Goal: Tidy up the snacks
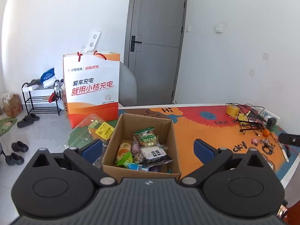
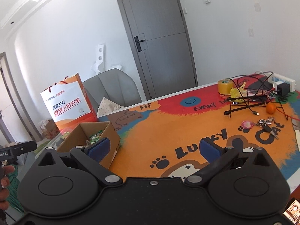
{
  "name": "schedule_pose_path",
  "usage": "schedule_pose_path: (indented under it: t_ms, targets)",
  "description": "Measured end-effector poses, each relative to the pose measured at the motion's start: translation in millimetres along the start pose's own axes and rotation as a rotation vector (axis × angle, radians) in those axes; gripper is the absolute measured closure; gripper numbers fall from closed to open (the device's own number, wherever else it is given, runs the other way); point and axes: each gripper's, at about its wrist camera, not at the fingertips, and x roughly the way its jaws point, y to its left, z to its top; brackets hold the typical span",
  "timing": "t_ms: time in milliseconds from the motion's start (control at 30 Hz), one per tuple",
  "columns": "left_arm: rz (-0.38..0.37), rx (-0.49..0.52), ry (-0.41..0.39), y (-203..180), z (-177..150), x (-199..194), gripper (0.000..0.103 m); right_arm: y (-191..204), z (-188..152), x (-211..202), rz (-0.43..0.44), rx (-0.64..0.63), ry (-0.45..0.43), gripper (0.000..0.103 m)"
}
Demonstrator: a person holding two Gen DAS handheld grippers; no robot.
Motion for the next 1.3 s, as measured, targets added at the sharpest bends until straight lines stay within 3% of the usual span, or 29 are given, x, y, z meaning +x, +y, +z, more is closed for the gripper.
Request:
schedule_pose_path:
  t_ms: [500,1300]
  targets:
    - [-0.007,-0.019,0.036,22.8,-26.8,-25.5,0.0,-4.3,-15.1,-48.0,0.017,-0.058,0.006,0.0]
    - [-0.042,0.012,0.025,8.8,-25.1,-33.2,0.0,-4.6,-16.4,-55.3,0.037,-0.058,-0.004,0.0]
